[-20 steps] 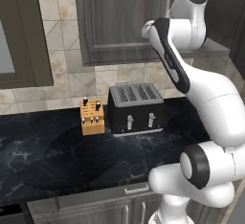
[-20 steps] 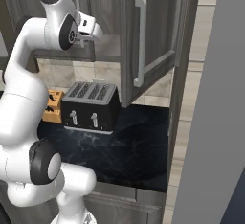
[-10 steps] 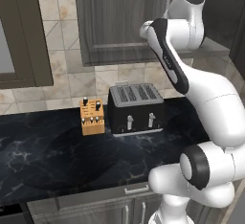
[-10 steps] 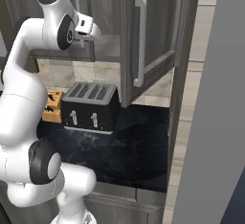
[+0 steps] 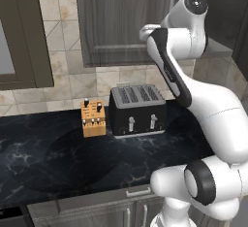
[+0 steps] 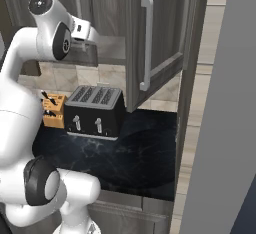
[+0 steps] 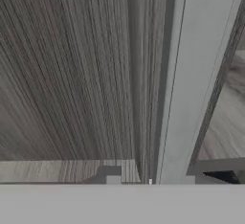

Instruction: Open the cabinet. Pick the spray and place it next to the sink. Then close the cabinet.

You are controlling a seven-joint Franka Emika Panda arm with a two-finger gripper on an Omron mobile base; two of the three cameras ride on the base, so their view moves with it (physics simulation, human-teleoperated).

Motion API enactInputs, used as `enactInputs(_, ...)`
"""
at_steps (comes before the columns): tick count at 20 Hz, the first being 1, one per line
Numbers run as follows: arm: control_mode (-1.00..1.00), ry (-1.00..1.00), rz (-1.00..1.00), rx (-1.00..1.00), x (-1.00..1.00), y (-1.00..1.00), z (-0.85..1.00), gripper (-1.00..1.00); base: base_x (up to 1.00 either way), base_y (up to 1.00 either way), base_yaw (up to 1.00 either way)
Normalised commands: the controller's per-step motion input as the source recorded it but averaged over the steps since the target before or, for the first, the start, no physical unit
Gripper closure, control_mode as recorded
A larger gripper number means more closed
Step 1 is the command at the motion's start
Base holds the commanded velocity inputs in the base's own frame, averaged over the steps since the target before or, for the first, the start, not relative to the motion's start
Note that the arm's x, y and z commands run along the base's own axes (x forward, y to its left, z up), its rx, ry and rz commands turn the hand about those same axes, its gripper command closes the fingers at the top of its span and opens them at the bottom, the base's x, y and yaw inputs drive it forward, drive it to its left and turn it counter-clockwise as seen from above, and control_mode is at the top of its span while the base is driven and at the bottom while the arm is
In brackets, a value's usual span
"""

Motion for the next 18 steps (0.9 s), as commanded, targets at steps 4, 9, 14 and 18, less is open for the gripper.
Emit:
enactInputs(4, -1.00, -0.11, 0.00, 0.00, -0.44, 0.40, 0.00, 1.00, 0.00, 0.00, 0.00)
enactInputs(9, -1.00, -0.06, 0.00, 0.00, -0.47, 0.37, 0.00, 1.00, 0.00, 0.00, 0.00)
enactInputs(14, -1.00, -0.01, 0.00, 0.00, -0.39, 0.34, 0.00, 1.00, 0.00, 0.00, 0.00)
enactInputs(18, -1.00, 0.00, 0.00, 0.00, -0.52, 0.31, 0.04, 1.00, 0.00, 0.00, 0.00)
